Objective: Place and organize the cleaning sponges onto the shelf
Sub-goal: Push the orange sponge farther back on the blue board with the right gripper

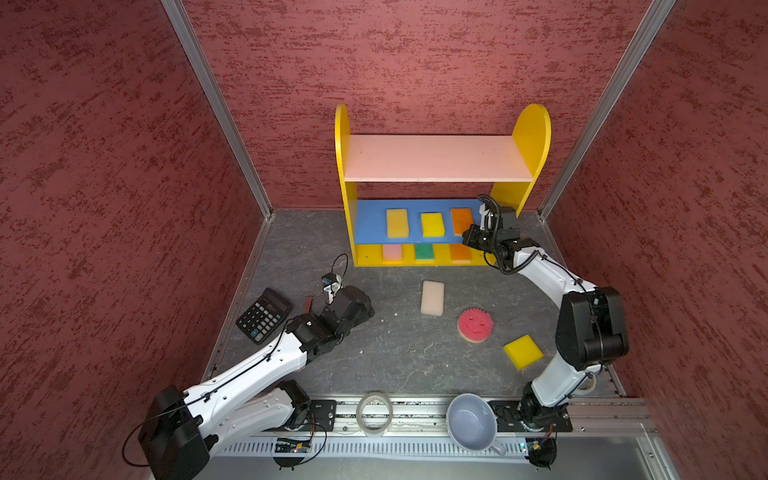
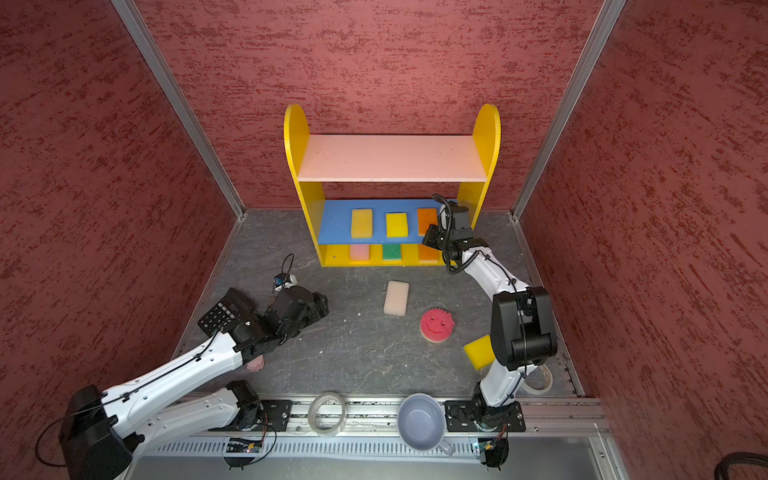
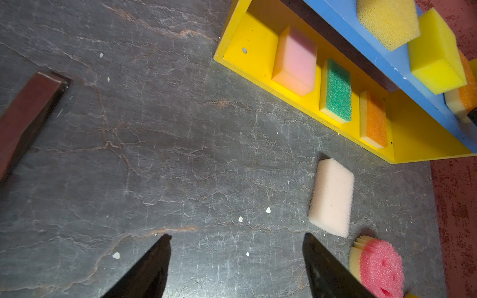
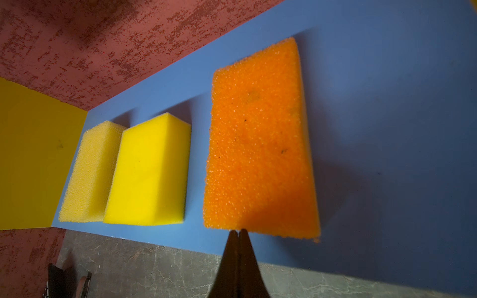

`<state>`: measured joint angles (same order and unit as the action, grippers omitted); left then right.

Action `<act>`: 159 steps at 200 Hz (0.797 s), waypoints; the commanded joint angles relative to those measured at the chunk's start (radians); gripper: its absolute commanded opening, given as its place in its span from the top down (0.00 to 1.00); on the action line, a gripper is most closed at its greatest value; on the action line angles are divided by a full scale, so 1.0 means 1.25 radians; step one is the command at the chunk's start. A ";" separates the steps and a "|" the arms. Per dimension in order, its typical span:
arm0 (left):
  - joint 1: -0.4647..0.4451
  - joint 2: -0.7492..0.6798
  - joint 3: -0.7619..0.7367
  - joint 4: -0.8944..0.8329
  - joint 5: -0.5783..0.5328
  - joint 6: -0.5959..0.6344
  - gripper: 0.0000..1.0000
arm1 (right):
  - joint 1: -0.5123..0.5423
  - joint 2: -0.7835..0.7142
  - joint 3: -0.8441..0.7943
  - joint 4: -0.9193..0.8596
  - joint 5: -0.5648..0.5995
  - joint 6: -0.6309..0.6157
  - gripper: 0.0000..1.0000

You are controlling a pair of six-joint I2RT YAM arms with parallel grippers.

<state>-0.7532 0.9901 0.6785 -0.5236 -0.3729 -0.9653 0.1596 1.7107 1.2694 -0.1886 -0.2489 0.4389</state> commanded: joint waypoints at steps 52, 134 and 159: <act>-0.004 0.024 0.026 -0.003 -0.004 0.007 0.20 | -0.024 -0.066 -0.025 -0.009 0.044 -0.006 1.00; -0.007 0.052 0.045 0.006 -0.001 0.011 0.19 | -0.013 -0.039 0.004 0.021 -0.047 0.039 1.00; -0.010 0.064 0.052 0.007 -0.001 0.011 0.19 | 0.004 -0.021 0.019 0.026 -0.056 0.041 1.00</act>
<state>-0.7605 1.0569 0.7136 -0.5220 -0.3717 -0.9642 0.1413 1.6573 1.2507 -0.1822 -0.2855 0.4728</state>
